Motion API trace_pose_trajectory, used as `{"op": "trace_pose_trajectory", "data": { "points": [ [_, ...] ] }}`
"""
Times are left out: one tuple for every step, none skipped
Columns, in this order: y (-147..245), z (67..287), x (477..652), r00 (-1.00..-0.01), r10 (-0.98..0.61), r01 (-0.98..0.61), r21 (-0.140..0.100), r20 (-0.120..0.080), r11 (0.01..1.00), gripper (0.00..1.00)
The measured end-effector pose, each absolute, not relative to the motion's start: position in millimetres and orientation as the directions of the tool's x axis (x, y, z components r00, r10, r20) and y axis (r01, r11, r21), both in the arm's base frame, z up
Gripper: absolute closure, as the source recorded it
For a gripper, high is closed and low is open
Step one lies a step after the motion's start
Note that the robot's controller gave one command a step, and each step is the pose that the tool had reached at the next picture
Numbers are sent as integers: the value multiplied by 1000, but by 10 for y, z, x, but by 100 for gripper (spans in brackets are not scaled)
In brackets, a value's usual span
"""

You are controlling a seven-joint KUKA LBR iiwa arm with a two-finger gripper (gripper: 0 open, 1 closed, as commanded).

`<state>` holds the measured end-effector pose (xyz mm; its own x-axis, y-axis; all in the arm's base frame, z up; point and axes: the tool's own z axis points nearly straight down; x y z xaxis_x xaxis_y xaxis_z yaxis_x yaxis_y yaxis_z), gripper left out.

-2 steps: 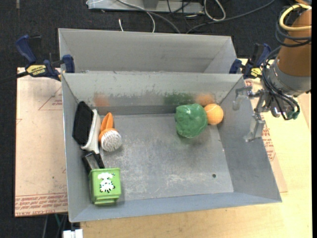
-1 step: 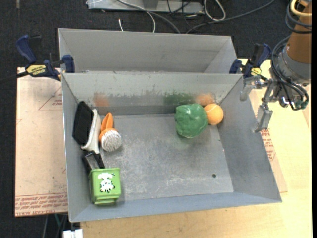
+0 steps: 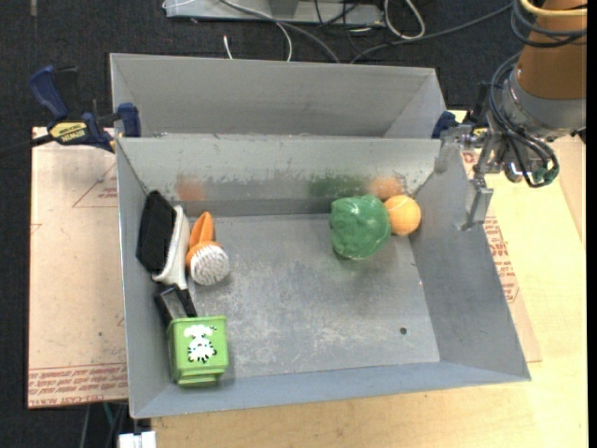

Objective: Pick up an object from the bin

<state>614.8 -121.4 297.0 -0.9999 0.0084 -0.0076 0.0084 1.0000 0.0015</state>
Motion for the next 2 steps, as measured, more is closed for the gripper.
{"op": "trace_pose_trajectory", "data": {
  "points": [
    [-1248, 3441, 5804, -1000, 13, 13, 1, -6, 1000, 0],
    [-1278, 3414, 6099, -1000, 27, 27, 1, -13, 1000, 0]
  ]
}}
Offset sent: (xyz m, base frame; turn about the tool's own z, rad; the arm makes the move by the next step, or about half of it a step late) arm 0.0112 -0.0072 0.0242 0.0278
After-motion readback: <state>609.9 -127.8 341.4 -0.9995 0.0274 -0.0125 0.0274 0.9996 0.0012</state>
